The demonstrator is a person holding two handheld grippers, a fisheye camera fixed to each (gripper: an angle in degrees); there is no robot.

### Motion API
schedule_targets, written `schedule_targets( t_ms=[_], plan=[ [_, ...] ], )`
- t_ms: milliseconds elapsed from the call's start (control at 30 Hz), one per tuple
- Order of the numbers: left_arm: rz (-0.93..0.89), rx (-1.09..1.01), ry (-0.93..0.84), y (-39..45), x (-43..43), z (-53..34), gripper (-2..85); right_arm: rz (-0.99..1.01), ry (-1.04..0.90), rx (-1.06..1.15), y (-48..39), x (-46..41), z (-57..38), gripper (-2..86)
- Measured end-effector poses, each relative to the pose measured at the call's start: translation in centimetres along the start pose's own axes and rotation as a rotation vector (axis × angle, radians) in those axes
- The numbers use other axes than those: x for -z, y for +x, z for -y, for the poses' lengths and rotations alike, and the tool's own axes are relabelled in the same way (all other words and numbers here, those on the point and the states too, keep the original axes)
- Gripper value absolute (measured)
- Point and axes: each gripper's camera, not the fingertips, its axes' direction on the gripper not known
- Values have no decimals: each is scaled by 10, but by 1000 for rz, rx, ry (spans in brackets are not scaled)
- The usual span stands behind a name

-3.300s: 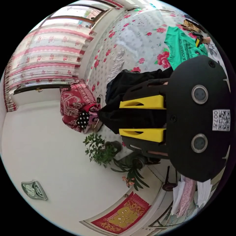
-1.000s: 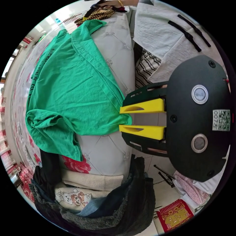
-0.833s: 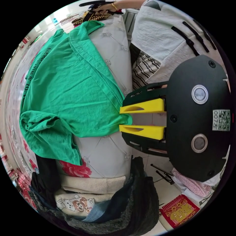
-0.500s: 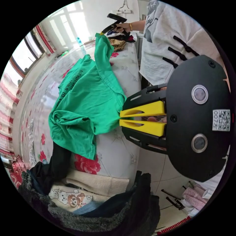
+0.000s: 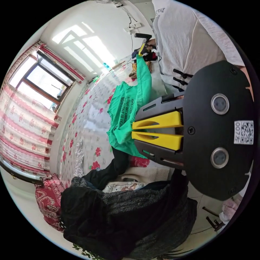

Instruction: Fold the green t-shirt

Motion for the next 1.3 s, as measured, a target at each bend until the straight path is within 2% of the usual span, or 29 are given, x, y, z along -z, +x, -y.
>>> schedule_targets(
  t_ms=[133,267,333,433,533,633,700,800,967,1067,1133,1300],
  plan=[
    [-80,92,-74,-40,-64,63,-9,68,-68,-130,42,-32,45,-3],
    [-137,37,33,-14,-50,172,-9,-60,68,-105,53,3,145,-3],
    [-193,0,168,16,8,247,-9,-109,209,-91,46,52,187,-3],
    [-225,-89,351,58,105,308,-10,-204,451,-36,20,151,229,-3],
    [-277,-222,533,95,190,320,-10,-300,660,78,-17,222,229,-3],
    [-259,-336,595,118,233,307,-10,-361,801,159,-38,255,205,-3],
    [-228,-384,601,124,240,291,-9,-352,826,200,-42,261,188,-3],
    [-208,-432,560,120,231,258,-9,-372,775,252,-43,249,161,-3],
    [-127,-437,406,92,164,178,-9,-347,546,237,-33,167,103,-3],
    [-118,-313,218,50,85,123,-9,-287,380,135,-15,87,64,-3],
    [-131,-120,31,7,10,76,-9,-214,257,21,3,34,41,-3],
    [-205,189,-174,-54,-77,-3,-9,-51,28,-219,31,-74,-13,-3]
  ],
)
